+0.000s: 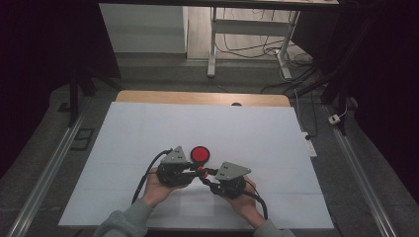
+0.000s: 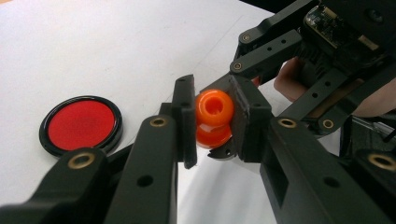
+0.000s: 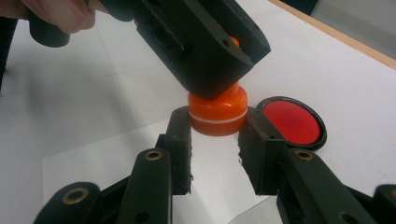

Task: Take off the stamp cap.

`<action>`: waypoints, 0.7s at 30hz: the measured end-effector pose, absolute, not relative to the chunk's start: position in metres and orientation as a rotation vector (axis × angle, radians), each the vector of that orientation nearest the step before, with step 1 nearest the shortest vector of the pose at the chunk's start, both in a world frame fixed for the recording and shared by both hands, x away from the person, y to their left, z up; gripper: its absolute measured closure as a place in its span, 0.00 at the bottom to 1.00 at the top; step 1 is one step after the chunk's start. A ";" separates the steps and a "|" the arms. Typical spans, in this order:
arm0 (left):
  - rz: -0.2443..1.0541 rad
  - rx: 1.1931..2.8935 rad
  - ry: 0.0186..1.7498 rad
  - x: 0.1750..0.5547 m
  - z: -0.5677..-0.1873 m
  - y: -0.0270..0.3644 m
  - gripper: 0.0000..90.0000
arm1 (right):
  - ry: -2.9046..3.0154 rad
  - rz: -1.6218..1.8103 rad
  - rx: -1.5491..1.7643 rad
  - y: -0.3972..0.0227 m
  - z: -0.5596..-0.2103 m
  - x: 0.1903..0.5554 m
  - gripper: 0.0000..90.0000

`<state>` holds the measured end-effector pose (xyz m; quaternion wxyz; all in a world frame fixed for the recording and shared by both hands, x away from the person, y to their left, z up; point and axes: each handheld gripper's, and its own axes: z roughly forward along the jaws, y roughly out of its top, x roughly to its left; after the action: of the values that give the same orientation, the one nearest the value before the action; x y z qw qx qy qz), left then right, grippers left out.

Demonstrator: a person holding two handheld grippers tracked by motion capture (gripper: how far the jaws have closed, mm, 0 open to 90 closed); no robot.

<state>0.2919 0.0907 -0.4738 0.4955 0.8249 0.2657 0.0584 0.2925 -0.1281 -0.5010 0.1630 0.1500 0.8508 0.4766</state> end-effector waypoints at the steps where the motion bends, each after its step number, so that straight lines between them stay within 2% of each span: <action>1: 0.141 1.997 0.645 0.292 -0.474 0.091 0.81 | 2.426 1.364 0.428 -0.128 -0.501 0.292 0.72; 21: 0.156 1.996 0.638 0.291 -0.474 0.091 0.81 | 2.417 1.376 0.422 -0.128 -0.502 0.293 0.72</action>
<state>0.2907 0.0912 -0.4736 0.4969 0.8243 0.2635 0.0644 0.2929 -0.1284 -0.5017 0.1633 0.1480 0.8477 0.4825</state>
